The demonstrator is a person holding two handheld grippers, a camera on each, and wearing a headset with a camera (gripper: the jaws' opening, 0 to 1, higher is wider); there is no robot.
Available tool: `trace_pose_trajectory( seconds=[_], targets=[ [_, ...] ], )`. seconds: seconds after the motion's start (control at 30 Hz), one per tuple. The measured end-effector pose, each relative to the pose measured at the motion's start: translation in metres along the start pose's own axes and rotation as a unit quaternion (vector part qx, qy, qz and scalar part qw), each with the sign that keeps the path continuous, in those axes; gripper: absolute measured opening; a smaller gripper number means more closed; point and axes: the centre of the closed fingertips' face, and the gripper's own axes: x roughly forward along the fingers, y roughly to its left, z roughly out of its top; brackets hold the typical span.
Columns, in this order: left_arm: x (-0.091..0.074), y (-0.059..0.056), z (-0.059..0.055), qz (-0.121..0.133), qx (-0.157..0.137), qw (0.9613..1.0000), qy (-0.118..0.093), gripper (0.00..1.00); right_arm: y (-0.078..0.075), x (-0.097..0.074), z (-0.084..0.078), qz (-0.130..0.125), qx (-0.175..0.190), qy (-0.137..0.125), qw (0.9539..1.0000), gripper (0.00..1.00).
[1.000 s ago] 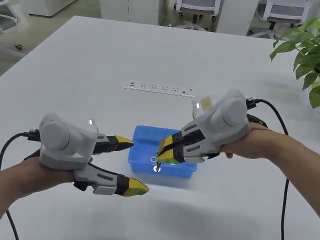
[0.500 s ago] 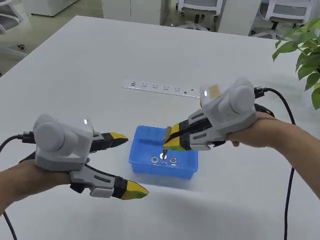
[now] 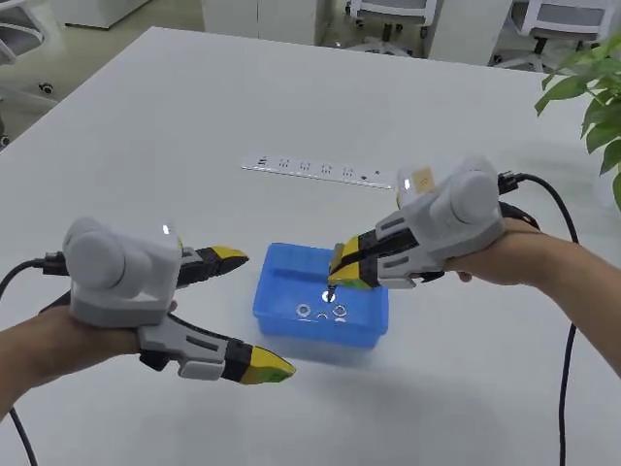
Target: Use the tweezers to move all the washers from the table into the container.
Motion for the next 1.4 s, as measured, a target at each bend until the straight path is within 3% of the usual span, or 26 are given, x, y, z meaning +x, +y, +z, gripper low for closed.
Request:
trace_pose_trajectory(
  seconds=[0.7,1.07,1.4],
  targets=[
    [0.012,0.007,0.005,-0.011,0.011,0.9998,0.011,0.98,-0.001,0.013,-0.024,0.008,0.01,0.007,0.9999,0.06],
    [0.025,0.015,0.011,-0.027,0.037,0.9989,0.011,0.85,0.001,0.017,-0.032,0.012,0.017,0.006,0.9998,0.06],
    [0.042,0.015,0.019,-0.05,0.068,0.9963,0.015,0.57,0.004,0.02,-0.036,0.015,0.017,0.006,0.9997,0.07]
  ],
)
